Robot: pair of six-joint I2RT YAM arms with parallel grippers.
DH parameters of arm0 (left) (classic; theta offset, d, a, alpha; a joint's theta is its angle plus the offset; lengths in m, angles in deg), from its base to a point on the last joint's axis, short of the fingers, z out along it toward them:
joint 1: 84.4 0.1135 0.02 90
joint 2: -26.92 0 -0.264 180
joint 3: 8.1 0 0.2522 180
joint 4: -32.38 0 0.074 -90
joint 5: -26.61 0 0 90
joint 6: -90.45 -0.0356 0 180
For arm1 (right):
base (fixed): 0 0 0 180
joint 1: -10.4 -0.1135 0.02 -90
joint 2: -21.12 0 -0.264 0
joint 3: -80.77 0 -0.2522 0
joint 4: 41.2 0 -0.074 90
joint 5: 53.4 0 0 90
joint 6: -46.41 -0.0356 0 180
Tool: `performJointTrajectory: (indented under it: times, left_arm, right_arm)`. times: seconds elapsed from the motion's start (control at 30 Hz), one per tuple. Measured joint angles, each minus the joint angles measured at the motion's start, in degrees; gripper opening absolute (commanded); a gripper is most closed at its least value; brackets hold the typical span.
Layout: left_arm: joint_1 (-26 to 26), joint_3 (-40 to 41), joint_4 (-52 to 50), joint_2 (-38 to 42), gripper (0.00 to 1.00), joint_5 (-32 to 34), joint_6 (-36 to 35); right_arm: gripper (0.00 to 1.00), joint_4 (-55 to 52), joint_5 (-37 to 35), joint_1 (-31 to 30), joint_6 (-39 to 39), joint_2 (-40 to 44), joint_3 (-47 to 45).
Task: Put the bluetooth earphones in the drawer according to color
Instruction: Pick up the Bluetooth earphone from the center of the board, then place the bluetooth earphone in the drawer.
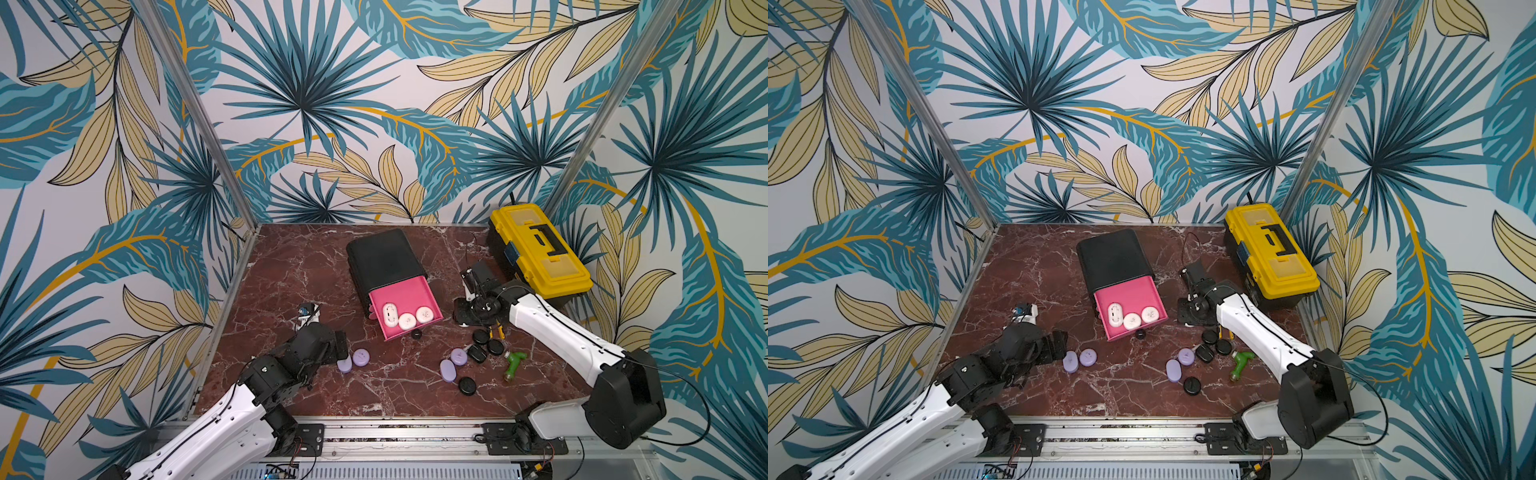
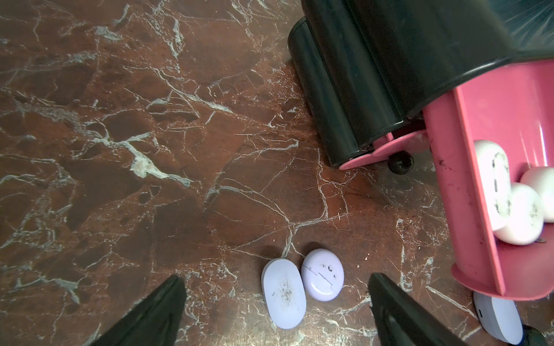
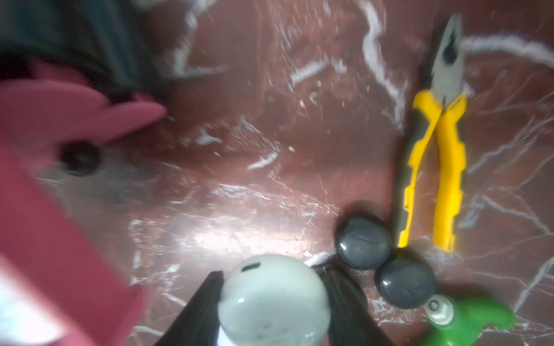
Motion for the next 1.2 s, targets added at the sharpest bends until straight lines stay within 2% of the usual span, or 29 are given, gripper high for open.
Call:
performJointTrajectory:
  times: [0.3,0.6,1.03,1.2]
  left_arm:
    - [0.0,0.0,0.1,0.1,1.00,0.0,0.0]
    - [0.0,0.0,0.1,0.7,1.00,0.0,0.0]
    - [0.0,0.0,0.0,2.1,1.00,0.0,0.0]
    - [0.0,0.3,0.0,1.9,1.00,0.0,0.0]
  right_arm:
    - [0.48,-2.6,6.0,-1.7,0.6,1.7,12.3]
    - [0.48,-2.1,7.3,-8.5,1.5,-7.8,22.4]
    - [0.49,1.1,5.0,-13.3,3.0,-19.9,25.1]
    - [0.59,2.2,3.8,-14.2,3.2,-21.6,25.1]
